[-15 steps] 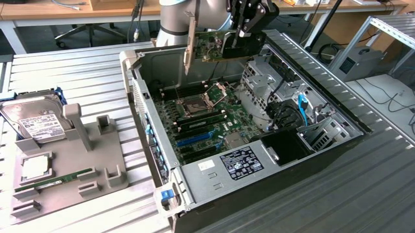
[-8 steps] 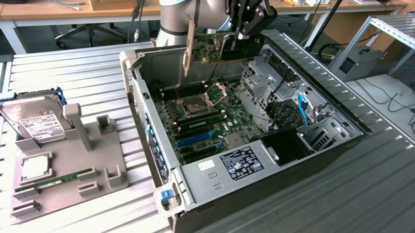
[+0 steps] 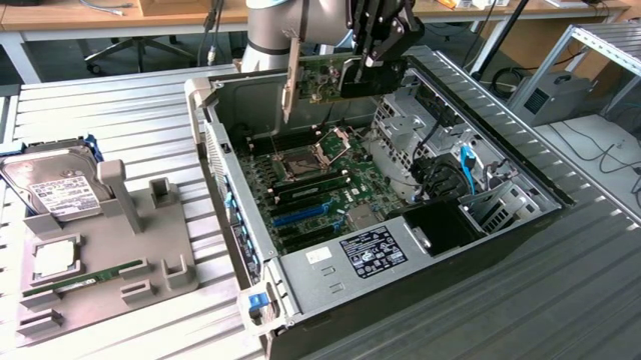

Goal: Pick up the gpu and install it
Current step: 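Insert the gpu into the slot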

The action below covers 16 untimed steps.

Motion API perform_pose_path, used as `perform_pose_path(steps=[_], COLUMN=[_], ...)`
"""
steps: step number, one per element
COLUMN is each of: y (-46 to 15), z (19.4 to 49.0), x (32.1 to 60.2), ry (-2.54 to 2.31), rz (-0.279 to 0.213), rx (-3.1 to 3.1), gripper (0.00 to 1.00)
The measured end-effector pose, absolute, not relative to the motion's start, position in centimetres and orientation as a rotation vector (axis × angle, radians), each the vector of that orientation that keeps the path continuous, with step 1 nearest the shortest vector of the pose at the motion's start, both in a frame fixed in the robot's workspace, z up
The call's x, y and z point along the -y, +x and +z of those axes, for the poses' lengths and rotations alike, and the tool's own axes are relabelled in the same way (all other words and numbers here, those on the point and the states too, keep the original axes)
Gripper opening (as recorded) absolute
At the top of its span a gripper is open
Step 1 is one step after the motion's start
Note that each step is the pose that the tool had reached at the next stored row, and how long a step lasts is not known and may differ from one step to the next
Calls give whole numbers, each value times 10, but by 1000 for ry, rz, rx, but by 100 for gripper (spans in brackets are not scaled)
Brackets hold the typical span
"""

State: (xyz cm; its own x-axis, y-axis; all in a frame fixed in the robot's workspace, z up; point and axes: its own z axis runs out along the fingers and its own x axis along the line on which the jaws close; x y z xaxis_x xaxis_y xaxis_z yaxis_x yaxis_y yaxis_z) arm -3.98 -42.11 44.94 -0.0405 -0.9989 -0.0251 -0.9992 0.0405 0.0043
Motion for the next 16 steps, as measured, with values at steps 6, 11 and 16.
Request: perform_pose_path(steps=[6, 11, 16], y=[-40, -40, -40], z=[442, 434, 426], x=[421, 421, 421], ry=[-2165, -2165, -2165], rz=[32, 32, 32], rx=[-2255, -2255, -2255], gripper=[27, 27, 27])
